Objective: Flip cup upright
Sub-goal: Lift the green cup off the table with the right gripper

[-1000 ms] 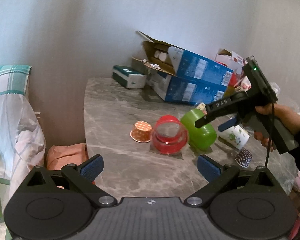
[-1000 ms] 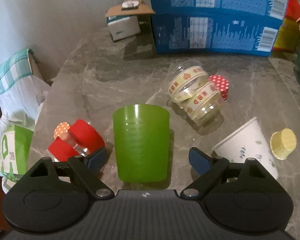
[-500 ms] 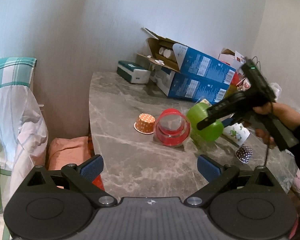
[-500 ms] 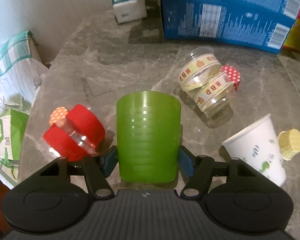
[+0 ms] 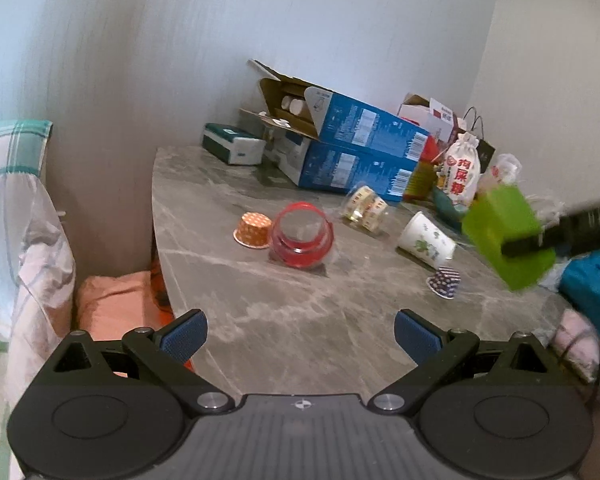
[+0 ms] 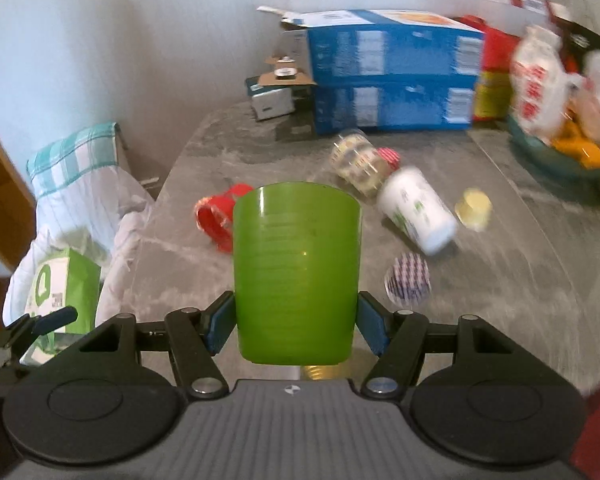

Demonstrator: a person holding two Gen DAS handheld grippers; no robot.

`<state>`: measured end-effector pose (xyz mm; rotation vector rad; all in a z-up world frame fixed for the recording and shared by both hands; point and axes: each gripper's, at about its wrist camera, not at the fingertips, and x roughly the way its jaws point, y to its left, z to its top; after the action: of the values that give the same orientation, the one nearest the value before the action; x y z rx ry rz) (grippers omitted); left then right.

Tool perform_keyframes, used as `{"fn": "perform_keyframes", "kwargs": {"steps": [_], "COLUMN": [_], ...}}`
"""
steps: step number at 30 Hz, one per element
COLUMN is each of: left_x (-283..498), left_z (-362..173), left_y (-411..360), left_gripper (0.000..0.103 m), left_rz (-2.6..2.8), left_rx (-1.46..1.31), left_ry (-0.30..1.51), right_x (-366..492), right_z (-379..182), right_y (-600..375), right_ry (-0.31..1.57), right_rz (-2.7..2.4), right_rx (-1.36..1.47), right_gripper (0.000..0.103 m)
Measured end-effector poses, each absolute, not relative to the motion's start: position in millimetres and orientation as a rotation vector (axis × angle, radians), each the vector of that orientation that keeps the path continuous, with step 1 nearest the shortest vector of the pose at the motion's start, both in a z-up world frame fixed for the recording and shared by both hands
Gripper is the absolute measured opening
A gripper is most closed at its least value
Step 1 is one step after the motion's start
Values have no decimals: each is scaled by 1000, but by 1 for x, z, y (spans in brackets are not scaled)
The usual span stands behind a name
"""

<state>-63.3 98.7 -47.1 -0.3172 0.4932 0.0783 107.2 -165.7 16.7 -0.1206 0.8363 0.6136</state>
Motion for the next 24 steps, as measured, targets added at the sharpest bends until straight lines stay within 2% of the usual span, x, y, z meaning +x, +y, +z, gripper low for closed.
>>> {"fn": "perform_keyframes", "kwargs": {"steps": [8,24], "left_x": [-72,-64], "left_z": [-49,-60], "left_y": [90,86], "left_gripper": [101,101], "left_rz": [51,-8], "left_rx": [-310,-364], "left_ry": [517,560], "right_x": [112,95], "right_z": [-60,-76], "right_y": [-161,-141], "right_ry": [1005,1015], "right_rz": [608,601], "right_rx": [20,-54], "right_gripper": [66,66]}}
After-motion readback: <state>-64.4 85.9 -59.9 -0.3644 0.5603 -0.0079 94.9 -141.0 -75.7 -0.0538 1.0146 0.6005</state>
